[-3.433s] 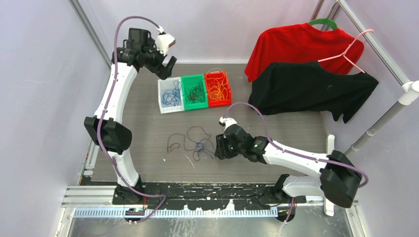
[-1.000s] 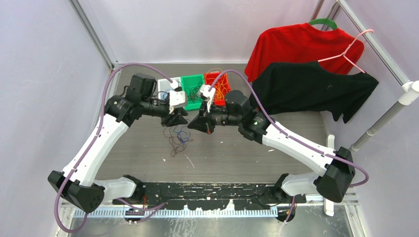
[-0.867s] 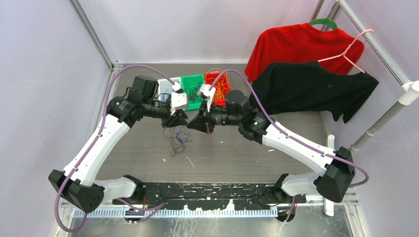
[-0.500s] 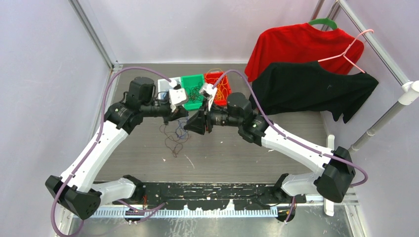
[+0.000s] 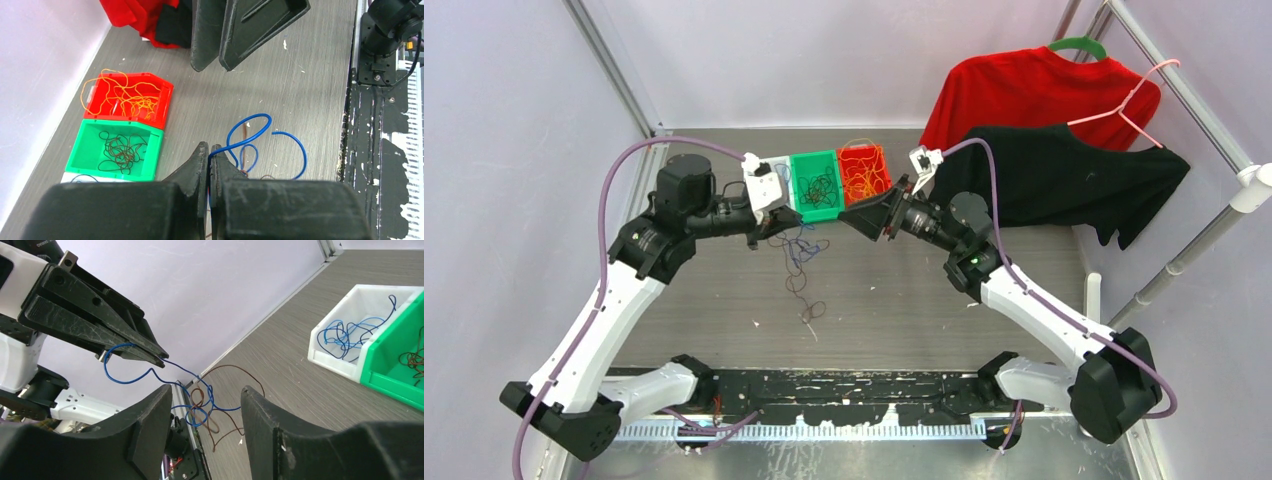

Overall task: Untangle the cables
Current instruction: Untie the cable.

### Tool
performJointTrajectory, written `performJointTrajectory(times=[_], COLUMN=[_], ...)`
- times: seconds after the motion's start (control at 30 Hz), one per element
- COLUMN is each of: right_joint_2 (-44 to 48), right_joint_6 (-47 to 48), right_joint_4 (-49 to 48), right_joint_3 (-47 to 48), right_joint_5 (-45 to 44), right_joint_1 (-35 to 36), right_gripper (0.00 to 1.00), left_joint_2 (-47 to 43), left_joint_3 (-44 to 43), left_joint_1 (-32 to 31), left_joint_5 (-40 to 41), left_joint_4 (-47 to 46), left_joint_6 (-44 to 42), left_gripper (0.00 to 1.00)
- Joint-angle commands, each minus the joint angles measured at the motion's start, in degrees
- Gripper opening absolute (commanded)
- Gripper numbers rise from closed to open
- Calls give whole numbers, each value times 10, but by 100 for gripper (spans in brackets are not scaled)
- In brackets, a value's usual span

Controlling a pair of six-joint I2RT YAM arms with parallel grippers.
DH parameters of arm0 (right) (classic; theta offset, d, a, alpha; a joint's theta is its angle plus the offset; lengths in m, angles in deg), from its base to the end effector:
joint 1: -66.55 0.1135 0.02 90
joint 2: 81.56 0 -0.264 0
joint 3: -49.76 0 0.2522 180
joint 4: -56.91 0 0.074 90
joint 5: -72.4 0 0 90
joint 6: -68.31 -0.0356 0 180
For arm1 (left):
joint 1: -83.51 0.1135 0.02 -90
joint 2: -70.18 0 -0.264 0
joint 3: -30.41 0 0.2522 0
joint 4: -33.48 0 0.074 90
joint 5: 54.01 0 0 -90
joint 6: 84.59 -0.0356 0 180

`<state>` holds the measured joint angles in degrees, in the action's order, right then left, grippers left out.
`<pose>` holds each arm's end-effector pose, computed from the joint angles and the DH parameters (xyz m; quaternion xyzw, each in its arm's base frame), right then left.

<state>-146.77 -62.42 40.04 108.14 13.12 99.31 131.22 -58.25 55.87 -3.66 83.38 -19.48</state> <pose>0.2111 0.1575 0.3414 -0.1594 0.6322 0.5784 0.4903 0.1750 -0.1173 0.4230 0.5151 0.6169 -0.2941 0.5172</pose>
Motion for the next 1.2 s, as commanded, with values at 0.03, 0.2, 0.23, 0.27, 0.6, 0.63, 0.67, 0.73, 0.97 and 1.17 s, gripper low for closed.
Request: performJointTrajectory(times=[0.03, 0.2, 0.23, 0.27, 0.6, 0.63, 0.67, 0.73, 0.97, 1.17], right_joint_2=[-18, -73, -84, -90, -125, -130, -135, -147, -199, -211], right_joint_6=[-8, 34, 45, 58, 140, 143, 145, 150, 148, 157], right_joint_4=[-50, -39, -39, -38, 12, 13, 13, 12, -9, -14], right_joint_3=[31, 71, 77, 81, 124, 126, 130, 136, 159, 146], right_joint_5=[0, -5, -6, -8, -8, -9, -13, -23, -33, -34], right_joint_1=[4, 43, 56, 66, 142, 145, 147, 149, 154, 171], right_gripper=[59, 60, 60, 60, 63, 63, 63, 63, 60, 57], left_joint_2=[-5, 3, 4, 5, 8, 10, 12, 14, 21, 31], left_joint_3=[-28, -39, -42, -43, -48, -50, -52, -58, -92, -112], left_joint_1=[0, -1, -1, -1, -5, -6, -8, -11, -20, -21], left_joint_5=[-27, -37, -40, -42, -53, -54, -54, -58, -70, -63], left_joint_4=[-34, -40, -40, -40, -30, -31, -31, -33, -34, -45], left_joint_6=[-14, -18, -17, -16, -22, -21, -18, -6, 29, 29], left_gripper=[0, 0, 0, 0, 0, 0, 0, 0, 0, 0])
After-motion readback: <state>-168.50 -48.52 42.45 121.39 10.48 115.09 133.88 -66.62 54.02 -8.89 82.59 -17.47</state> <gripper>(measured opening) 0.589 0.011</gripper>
